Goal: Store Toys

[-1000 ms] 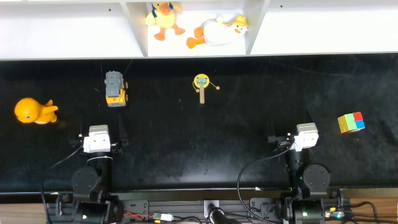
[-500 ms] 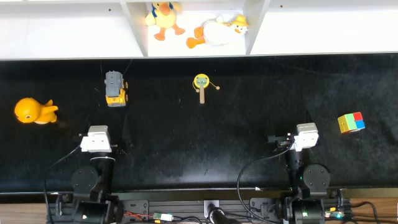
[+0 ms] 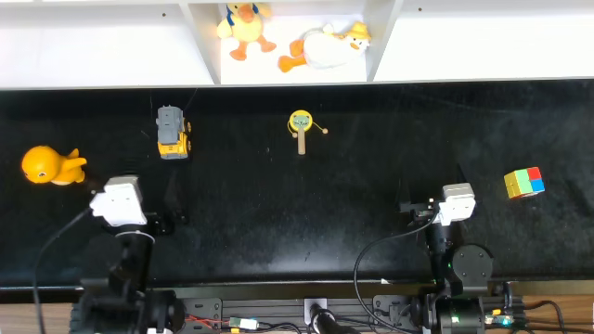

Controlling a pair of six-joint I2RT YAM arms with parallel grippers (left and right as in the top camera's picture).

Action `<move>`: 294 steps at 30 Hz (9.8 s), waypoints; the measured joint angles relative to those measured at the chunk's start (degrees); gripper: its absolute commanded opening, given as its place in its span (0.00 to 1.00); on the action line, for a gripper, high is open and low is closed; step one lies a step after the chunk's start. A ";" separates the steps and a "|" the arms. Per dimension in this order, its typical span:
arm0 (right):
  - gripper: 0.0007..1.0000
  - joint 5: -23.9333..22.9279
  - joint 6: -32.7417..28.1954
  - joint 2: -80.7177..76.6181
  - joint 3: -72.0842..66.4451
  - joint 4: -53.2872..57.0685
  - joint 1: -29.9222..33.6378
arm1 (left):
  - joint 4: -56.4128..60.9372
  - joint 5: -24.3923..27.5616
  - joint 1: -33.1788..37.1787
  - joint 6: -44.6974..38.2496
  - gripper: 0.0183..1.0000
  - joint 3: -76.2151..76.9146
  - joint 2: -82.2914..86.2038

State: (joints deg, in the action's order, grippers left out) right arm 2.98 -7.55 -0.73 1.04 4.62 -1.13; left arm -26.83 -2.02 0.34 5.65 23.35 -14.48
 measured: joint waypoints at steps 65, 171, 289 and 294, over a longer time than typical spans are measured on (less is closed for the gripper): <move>1.00 -0.02 0.02 0.00 0.00 -0.04 0.02 | 4.11 38.14 34.34 -17.14 1.00 15.54 -39.28; 1.00 0.00 0.00 0.00 0.00 0.00 0.00 | -3.30 35.98 59.87 -52.04 1.00 29.49 -64.59; 1.00 -0.02 0.00 0.00 0.00 -0.07 0.02 | 25.55 27.54 34.62 -11.26 0.14 43.34 -74.16; 1.00 -0.02 -0.02 0.00 0.00 -0.04 0.02 | 25.27 23.37 31.87 -10.64 0.15 44.63 -75.87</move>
State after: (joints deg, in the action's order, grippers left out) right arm 2.96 -7.57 -0.73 1.04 4.58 -1.10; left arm -1.56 21.34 32.21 -4.99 67.99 -90.35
